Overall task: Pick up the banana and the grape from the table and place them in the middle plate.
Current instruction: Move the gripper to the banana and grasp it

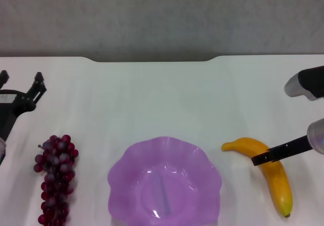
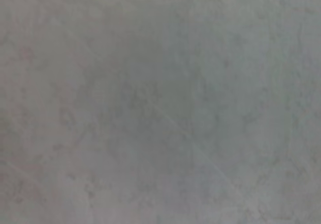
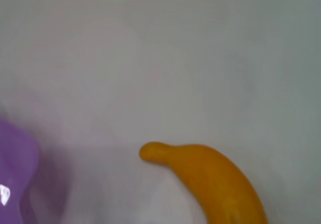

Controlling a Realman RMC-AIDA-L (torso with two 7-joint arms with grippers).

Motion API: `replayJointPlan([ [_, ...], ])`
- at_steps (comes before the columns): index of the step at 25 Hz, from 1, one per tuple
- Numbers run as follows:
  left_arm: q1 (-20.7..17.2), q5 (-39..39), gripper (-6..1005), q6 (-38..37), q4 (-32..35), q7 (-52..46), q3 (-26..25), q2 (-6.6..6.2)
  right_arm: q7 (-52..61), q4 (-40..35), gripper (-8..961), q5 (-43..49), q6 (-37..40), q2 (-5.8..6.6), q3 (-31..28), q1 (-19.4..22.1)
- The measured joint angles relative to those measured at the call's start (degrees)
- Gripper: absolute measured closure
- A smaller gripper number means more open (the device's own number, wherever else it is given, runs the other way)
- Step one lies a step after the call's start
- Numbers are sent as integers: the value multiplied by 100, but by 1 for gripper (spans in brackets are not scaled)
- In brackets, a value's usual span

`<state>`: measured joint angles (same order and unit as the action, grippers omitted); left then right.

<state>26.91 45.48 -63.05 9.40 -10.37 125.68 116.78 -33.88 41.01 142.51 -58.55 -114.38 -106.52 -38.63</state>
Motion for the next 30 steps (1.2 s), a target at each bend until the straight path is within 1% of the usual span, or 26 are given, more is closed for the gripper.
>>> replayJointPlan([
  [12,2,40,120,1,9,17,5,-12,-62,-570,156,136,298,3,-9,-225],
  [27,-21,40,120,-11,0,17,0,-3,-179,-652,169,127,460,-23,68,-259],
  [30,-22,40,120,-18,0,18,-2,2,-178,-695,278,124,518,-23,116,-265],
])
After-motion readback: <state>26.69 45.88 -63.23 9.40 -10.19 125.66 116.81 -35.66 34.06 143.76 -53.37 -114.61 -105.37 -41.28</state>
